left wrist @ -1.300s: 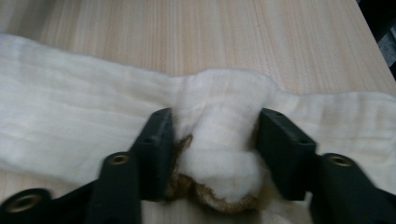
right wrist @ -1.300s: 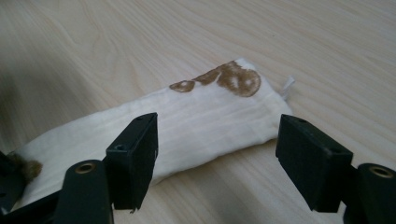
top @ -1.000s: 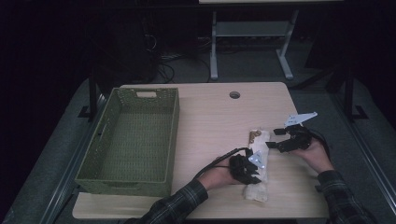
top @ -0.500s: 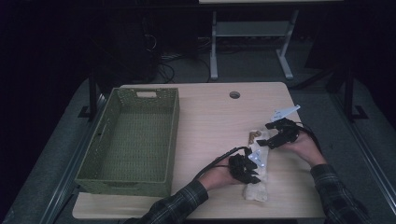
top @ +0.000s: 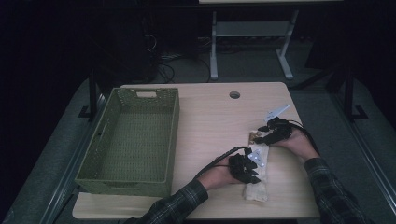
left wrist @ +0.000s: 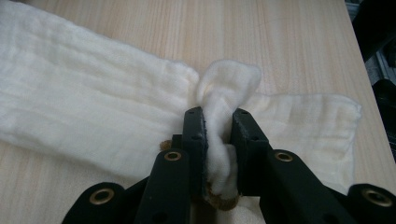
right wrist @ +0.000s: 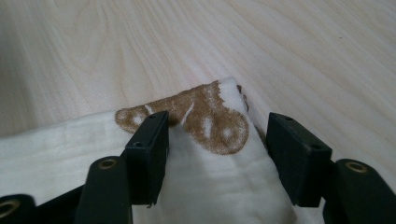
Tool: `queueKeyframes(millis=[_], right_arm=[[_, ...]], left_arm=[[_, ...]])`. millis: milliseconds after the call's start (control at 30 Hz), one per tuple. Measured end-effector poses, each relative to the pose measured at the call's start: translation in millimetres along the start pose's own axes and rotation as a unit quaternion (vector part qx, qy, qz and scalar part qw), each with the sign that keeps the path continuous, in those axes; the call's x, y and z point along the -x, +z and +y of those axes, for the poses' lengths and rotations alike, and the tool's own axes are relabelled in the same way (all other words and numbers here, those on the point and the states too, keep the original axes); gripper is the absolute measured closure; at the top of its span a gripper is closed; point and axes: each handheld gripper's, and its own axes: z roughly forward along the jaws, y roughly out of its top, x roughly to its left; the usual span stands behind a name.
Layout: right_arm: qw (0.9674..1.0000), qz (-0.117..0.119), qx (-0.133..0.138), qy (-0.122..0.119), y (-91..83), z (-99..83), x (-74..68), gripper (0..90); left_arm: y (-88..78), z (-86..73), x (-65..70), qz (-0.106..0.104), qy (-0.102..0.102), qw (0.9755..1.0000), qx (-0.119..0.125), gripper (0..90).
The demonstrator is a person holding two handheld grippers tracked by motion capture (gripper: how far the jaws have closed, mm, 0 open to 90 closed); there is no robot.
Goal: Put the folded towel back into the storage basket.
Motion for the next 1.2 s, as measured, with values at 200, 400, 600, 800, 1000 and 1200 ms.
queueKeyframes(millis=[200, 400, 600, 800, 1000, 1200], right_arm=[[0.9999, -0.003, 0.010, -0.003, -1.0, -4.2, -1.3, 41.8], [0.9998, 0.010, 0.013, -0.010, -2.6, -5.6, -3.5, 54.2], [0.9992, 0.033, 0.014, -0.016, -3.1, -6.7, -4.4, 72.3], [0.9988, 0.046, 0.016, -0.002, -3.1, -7.7, -3.4, 78.8], [0.9989, 0.044, 0.014, -0.001, -3.7, -7.3, -4.1, 79.5], [0.9989, 0.047, 0.007, -0.005, -9.3, -6.4, -5.5, 79.8]], left_arm=[[0.1, -0.1, -0.4, -0.001, -0.002, 1.0000, 0.002, 76.7], [0.0, -0.5, -1.2, -0.003, -0.003, 1.0000, 0.002, 76.7], [-0.1, -0.7, -1.6, -0.004, -0.003, 1.0000, 0.002, 76.8], [-0.3, -0.8, -1.3, -0.002, -0.002, 1.0000, 0.004, 78.6], [-2.0, 0.0, -1.2, -0.007, 0.000, 1.0000, 0.004, 79.3], [-10.9, 2.4, 0.1, -0.016, -0.003, 0.9998, 0.014, 79.4]])
